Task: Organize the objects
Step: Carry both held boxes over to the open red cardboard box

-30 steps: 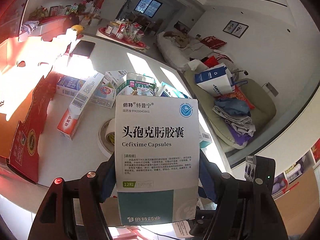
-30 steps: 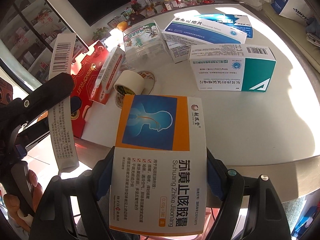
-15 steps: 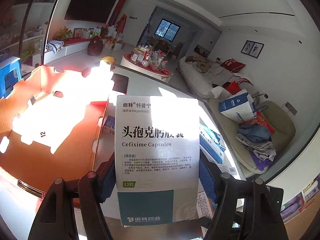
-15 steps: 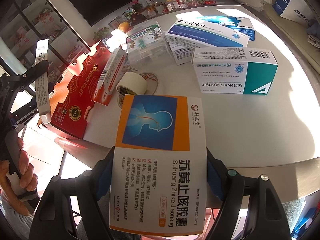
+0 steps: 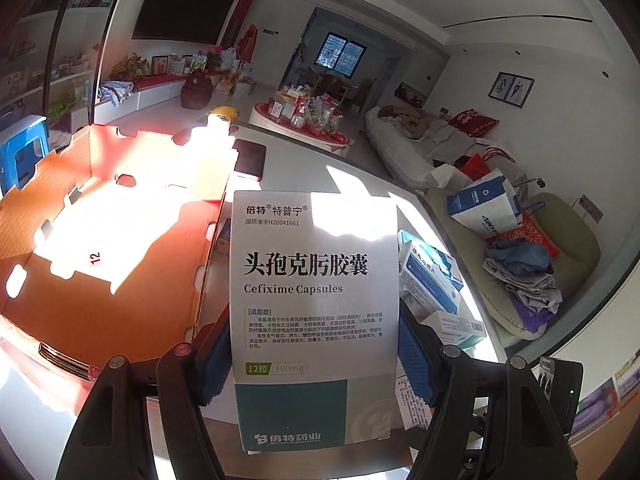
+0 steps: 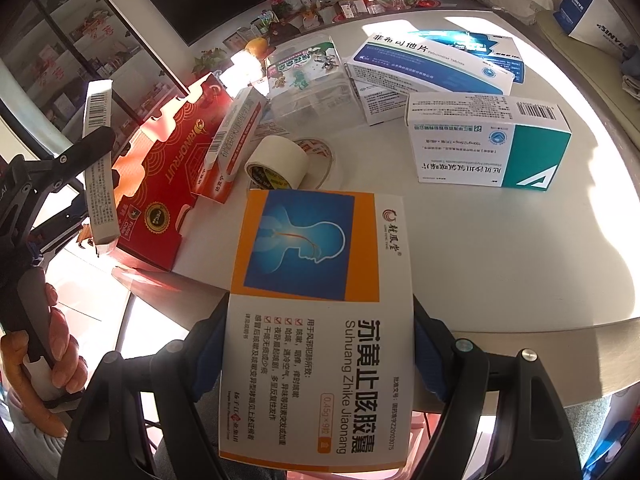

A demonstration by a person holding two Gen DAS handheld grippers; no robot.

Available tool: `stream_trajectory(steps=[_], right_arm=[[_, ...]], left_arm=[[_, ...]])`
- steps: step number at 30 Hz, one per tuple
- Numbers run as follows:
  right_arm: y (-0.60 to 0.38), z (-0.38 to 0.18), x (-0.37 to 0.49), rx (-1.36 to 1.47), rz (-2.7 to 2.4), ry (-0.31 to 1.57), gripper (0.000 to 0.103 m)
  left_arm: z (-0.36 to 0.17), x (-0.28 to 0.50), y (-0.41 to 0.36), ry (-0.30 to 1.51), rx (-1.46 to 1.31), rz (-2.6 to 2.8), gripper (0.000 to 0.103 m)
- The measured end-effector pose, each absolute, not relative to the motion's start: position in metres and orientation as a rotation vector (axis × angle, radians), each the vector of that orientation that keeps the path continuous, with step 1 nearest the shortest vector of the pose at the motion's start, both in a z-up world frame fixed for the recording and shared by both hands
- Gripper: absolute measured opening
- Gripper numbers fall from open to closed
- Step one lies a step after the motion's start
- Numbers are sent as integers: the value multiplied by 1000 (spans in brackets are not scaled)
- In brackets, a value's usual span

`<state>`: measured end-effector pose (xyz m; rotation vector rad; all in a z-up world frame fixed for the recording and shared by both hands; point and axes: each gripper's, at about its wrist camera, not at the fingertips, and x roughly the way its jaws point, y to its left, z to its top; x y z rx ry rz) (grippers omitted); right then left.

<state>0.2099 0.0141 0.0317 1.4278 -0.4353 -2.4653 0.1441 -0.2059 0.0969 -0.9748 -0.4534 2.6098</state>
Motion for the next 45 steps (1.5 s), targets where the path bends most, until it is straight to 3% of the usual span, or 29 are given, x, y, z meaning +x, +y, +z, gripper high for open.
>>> stream_trajectory(steps=[13,23,29,45], right_arm=[[18,31,211,1431,-2473,-451,79],[20,33,212,1438,-2485,-453,79],[19,34,211,1438,-2484,-456,79],[17,40,214,1421,-2497,-473,79]], left_arm=[[104,127,-258,-533,-940,2799,76],[58,86,-311,-649,-1136,2858,76],[54,90,-287,-545,-1165,2787,76],[39,96,-233,-551,-1195,2457,76]])
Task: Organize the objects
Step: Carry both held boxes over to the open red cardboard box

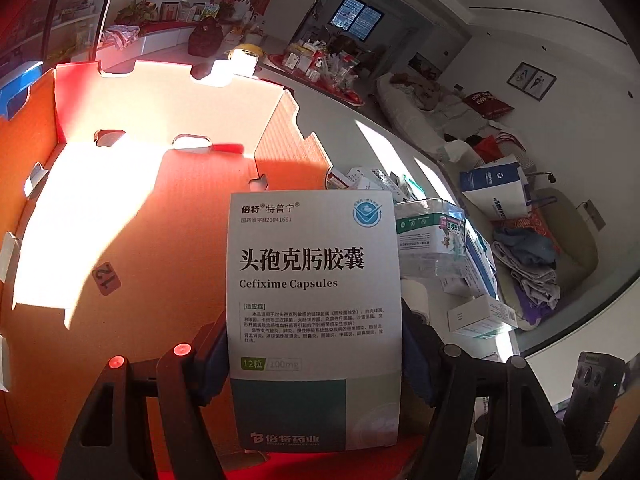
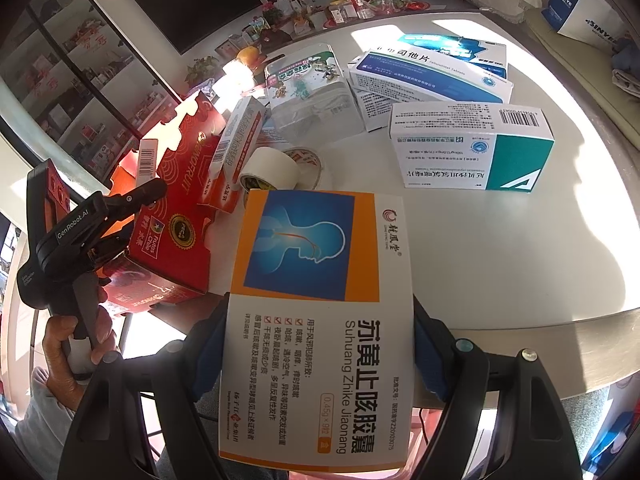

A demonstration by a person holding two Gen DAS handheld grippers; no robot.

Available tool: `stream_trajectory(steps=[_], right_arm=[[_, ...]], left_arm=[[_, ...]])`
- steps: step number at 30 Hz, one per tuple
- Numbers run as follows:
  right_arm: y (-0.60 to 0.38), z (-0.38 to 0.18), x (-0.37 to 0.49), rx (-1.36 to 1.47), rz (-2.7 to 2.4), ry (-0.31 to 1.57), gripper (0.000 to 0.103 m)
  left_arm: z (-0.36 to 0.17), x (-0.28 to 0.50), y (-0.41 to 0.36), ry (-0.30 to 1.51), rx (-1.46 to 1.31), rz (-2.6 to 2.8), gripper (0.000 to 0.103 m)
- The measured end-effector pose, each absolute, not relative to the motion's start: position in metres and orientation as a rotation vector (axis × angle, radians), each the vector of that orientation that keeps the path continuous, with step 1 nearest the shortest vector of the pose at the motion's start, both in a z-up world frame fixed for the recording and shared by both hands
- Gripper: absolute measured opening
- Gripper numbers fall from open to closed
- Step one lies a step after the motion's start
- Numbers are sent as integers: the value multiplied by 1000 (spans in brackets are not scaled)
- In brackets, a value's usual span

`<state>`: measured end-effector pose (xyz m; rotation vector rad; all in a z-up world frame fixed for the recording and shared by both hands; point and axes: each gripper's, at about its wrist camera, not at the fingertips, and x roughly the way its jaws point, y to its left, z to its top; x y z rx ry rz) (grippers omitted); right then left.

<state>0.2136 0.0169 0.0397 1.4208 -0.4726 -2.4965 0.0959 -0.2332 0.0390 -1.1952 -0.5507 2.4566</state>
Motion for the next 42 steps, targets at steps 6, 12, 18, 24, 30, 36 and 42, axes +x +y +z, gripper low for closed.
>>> stream_trajectory(steps=[6,12,18,24,30,36,42], right_arm=[[16,42,214,1409,-2502,-474,79],[16,44,216,1407,-2508,-476,79],[15,44,217,1400,-2508,-478,79],[13,45,216,1403,-2500,-470,79],[14,43,216,1411,-2497,-479,79],[14,42,216,1412,-2495,-477,79],[12,41,216,1412,-2490,-468,79]], left_arm=[[41,107,-215,-463,-1170,2389,76],[42,115,-203,-383,-1144,2330,76],[42,123,-204,-368,-1139,2306,76],[41,125,-202,-368,-1137,2317,76],[40,126,-204,-371,-1138,2306,76],[40,127,-211,-351,-1141,2284,77],[42,129,-227,-330,-1150,2270,77]])
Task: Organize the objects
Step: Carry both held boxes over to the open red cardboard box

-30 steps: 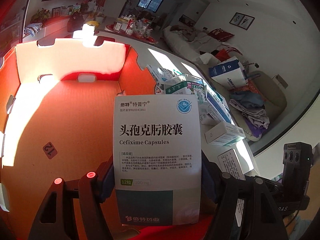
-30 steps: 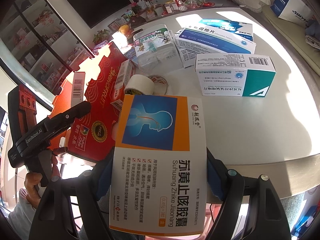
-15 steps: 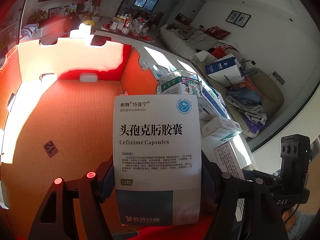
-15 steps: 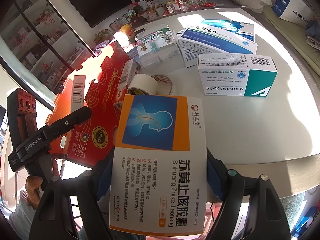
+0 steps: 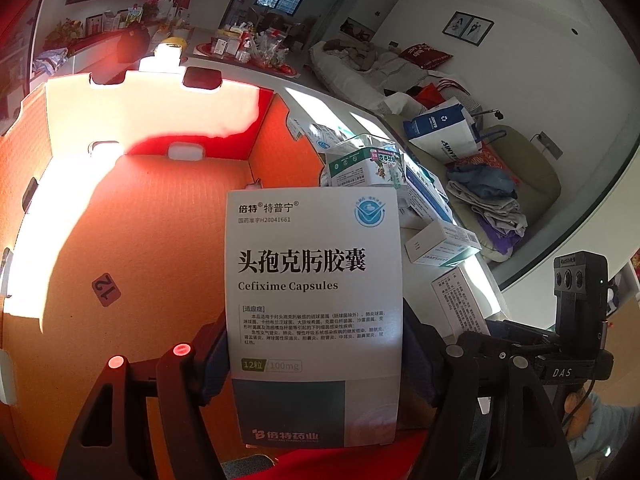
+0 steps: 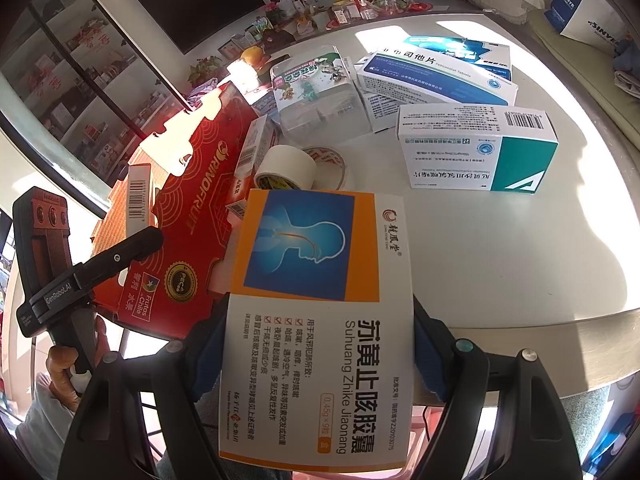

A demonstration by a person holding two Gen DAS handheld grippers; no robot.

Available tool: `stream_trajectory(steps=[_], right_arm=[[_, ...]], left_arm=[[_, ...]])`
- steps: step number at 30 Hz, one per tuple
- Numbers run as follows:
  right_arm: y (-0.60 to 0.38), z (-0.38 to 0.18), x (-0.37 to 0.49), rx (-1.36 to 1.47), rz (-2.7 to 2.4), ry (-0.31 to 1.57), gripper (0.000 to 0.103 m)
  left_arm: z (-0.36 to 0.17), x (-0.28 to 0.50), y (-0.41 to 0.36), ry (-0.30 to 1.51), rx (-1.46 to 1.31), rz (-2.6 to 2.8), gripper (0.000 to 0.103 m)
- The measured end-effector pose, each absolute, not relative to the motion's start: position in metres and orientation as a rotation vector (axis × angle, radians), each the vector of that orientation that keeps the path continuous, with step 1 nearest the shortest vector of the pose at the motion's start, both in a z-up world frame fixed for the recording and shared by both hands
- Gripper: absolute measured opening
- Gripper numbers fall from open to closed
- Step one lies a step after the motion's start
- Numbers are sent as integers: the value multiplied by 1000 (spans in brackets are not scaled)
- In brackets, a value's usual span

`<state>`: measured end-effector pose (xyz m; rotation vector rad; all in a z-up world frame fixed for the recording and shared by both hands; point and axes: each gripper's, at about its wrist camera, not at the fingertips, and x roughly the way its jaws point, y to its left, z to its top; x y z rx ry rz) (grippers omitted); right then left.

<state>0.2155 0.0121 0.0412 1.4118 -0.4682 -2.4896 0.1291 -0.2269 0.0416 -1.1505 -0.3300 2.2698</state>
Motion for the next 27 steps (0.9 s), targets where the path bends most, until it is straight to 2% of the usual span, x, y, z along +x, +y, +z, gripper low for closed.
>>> stream_trajectory(steps=[27], right_arm=[[13,43,216,1399,-2483,-478,79]], left_arm=[[48,140,-249,-314,-1197,2301,78]])
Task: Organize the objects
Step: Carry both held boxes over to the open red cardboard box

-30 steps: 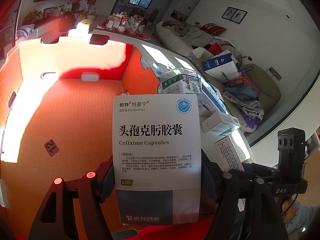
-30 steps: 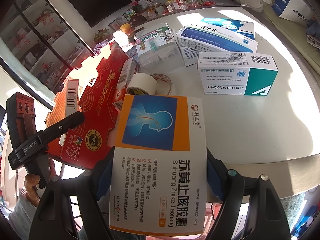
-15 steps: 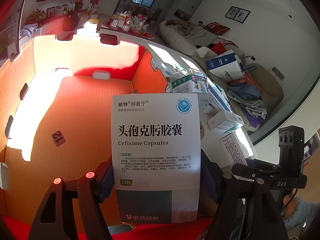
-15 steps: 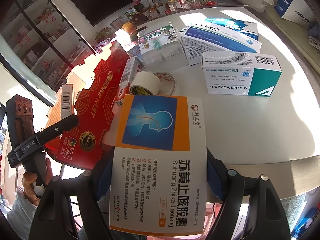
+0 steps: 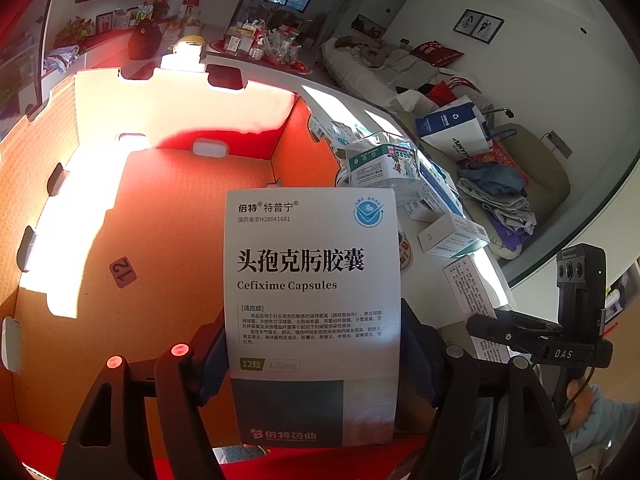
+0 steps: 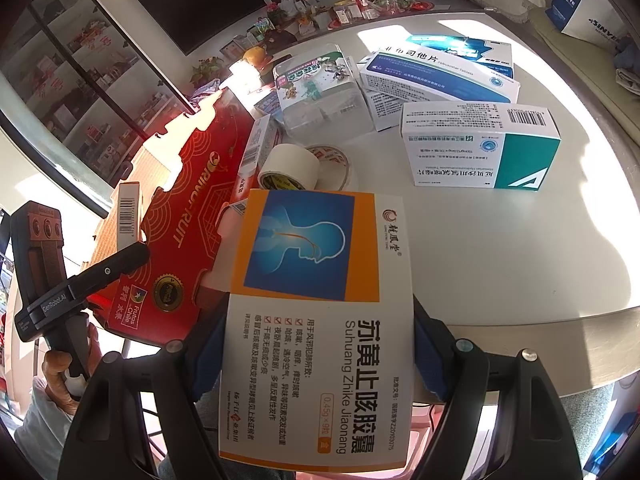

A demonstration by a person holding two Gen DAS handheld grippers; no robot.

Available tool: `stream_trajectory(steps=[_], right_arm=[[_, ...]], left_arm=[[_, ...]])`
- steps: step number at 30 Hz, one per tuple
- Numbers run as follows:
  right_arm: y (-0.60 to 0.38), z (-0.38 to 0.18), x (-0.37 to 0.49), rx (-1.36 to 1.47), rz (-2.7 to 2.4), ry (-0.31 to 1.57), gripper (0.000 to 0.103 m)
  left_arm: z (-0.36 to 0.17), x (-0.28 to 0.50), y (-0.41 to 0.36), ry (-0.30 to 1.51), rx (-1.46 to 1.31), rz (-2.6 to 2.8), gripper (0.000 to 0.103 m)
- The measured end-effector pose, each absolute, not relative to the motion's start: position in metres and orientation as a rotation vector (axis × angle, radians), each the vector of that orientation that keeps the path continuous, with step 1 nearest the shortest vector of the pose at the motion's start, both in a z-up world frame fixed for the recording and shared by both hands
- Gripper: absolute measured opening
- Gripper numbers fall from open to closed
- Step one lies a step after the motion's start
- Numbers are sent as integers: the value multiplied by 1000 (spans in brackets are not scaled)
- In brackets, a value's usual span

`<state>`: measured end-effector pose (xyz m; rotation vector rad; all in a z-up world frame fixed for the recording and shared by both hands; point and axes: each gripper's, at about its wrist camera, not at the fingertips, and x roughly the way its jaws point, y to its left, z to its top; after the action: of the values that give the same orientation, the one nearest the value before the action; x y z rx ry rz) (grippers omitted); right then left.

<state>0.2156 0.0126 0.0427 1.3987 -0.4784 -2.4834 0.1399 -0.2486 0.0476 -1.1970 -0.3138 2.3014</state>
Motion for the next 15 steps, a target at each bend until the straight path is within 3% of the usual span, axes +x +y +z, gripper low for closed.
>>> stream_trajectory(steps=[15], right_arm=[[15,39,216,1402,-2487,-499,79]], left_arm=[[64,152,-227,-238,-1157,2411,75]])
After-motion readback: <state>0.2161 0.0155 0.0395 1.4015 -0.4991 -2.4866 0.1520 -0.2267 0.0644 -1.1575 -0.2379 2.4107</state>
